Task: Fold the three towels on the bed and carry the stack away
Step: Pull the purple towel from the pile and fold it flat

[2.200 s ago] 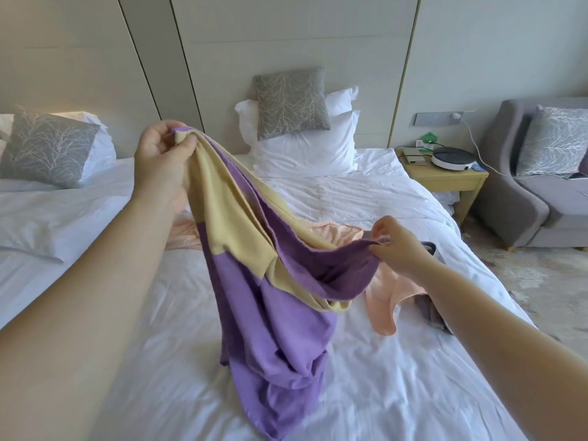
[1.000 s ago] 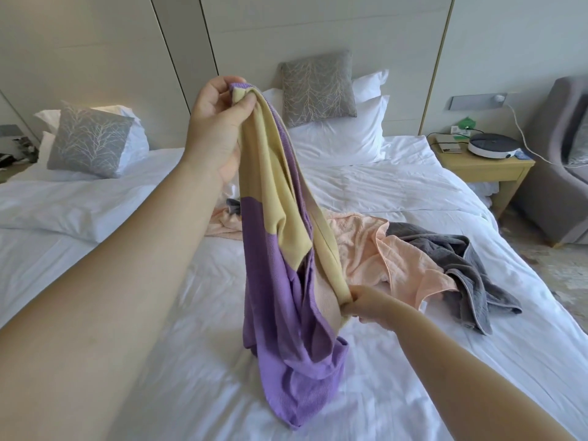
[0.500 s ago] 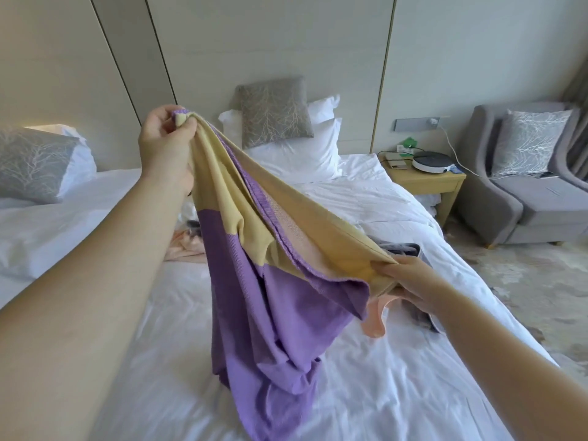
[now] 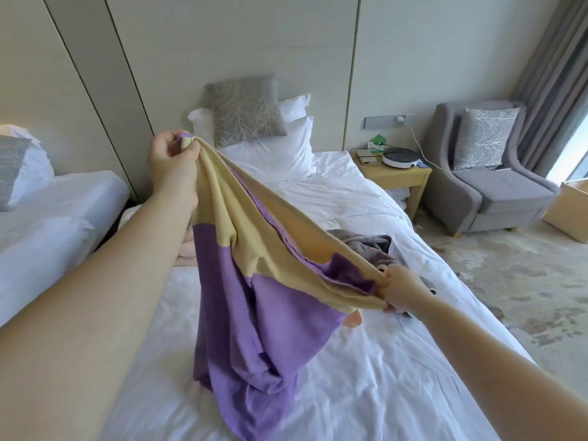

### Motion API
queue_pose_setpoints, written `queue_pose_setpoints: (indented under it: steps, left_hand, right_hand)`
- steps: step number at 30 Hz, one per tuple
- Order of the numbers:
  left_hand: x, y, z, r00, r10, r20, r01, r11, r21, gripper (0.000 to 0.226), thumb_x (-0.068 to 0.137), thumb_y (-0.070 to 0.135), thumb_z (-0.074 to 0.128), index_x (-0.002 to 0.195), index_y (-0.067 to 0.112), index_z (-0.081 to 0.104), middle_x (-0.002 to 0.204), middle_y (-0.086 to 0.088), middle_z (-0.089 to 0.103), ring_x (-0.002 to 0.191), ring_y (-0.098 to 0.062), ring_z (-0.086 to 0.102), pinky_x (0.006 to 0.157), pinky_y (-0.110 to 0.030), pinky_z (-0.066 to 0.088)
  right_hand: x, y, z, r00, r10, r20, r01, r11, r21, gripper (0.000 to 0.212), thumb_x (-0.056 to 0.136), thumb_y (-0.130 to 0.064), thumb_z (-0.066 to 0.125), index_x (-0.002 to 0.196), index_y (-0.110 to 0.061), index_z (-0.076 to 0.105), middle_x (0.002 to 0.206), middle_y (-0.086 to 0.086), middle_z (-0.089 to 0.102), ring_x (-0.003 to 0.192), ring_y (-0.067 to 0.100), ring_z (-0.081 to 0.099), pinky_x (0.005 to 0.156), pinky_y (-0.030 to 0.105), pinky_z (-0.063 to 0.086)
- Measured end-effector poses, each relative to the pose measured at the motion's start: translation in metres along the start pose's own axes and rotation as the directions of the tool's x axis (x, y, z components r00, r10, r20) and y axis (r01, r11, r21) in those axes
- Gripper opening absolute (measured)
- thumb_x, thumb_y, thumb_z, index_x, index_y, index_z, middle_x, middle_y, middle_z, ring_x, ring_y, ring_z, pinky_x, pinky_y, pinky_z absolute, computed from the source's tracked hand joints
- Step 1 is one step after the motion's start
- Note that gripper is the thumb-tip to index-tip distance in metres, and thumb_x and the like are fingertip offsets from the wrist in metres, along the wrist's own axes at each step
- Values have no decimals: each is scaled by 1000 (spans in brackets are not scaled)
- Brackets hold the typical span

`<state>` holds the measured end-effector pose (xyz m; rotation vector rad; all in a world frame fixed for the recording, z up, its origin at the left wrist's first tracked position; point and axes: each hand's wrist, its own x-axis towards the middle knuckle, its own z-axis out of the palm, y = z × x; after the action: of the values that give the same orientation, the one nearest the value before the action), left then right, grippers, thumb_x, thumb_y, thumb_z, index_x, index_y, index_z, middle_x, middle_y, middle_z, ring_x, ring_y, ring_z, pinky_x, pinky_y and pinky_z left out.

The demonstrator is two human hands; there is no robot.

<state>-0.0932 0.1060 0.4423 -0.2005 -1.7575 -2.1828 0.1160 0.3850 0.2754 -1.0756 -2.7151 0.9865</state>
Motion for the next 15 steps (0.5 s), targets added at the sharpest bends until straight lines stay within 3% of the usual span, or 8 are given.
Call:
queue_pose_setpoints:
  steps: [1, 3, 4, 6, 8, 10, 11, 15]
  left_hand:
    - [-2, -3, 1, 1000, 1, 11, -1, 1000, 6, 24, 86, 2, 59, 84, 26, 53, 82, 9, 55, 71, 0, 52, 71, -12, 45]
    - [-3, -5, 1, 1000, -5, 13, 5, 1000, 5, 24, 86, 2, 59, 85, 25, 54, 82, 10, 55, 71, 1, 52, 71, -11, 45]
    - [-3, -6, 0, 1000, -8, 7, 8, 1000, 7, 23, 86, 3, 59, 86, 25, 54, 83, 10, 56, 71, 1, 53, 70, -11, 45]
    - [-2, -4, 0, 1000, -17, 0, 17, 1000, 7, 22, 86, 4, 60, 87, 25, 54, 83, 10, 56, 71, 1, 54, 71, -11, 46]
    - [-2, -1, 1, 999, -22, 23, 23, 1000, -21, 22, 87, 3, 60, 87, 25, 54, 82, 9, 57, 70, 1, 54, 73, -13, 46]
    - [-3, 4, 5, 997, -16, 72, 20, 998, -59, 22, 87, 1, 60, 88, 23, 54, 82, 8, 57, 70, 0, 55, 73, -15, 46]
    - [-4, 7, 6, 995, -11, 99, 18, 997, -71, 22, 88, 1, 60, 89, 22, 54, 83, 7, 57, 71, -1, 55, 74, -15, 47]
    - [-11, 19, 10, 974, 0, 228, 27, 993, -115, 22, 90, -3, 57, 88, 19, 53, 85, 2, 56, 77, -8, 56, 81, -24, 47]
  right_hand:
    - [-2, 5, 0, 999, -5, 34, 7, 998, -56, 10, 74, -6, 61, 83, -7, 55, 74, 13, 63, 61, 27, 64, 40, 28, 43]
    - [-6, 13, -7, 997, -73, 30, 71, 997, 41, 18, 76, -5, 62, 86, -12, 49, 75, 7, 58, 49, 18, 55, 32, 19, 34]
    - [-8, 14, -13, 995, -104, -9, 104, 991, 79, 23, 76, -4, 63, 88, -15, 47, 79, 4, 55, 51, 15, 53, 32, 14, 33]
    - [-12, 18, -22, 970, -222, -99, 218, 975, -51, 29, 76, -4, 63, 91, -21, 45, 84, -4, 50, 60, 4, 47, 44, 5, 35]
    - [-15, 21, -20, 924, -365, -116, 340, 921, -188, 35, 75, 0, 61, 92, -25, 43, 96, -5, 46, 65, 9, 42, 56, 12, 34]
    - [-17, 24, -8, 863, -501, -69, 463, 837, -292, 40, 77, 1, 58, 96, -30, 41, 112, -1, 45, 69, 18, 42, 60, 27, 32]
    - [-17, 26, -1, 831, -555, -37, 510, 787, -348, 40, 80, -2, 57, 98, -33, 40, 117, 0, 45, 71, 21, 44, 59, 28, 32]
    - [-19, 23, 20, 796, -602, 59, 565, 705, -428, 41, 84, -11, 55, 113, -40, 50, 130, -3, 41, 98, 27, 56, 61, 34, 42]
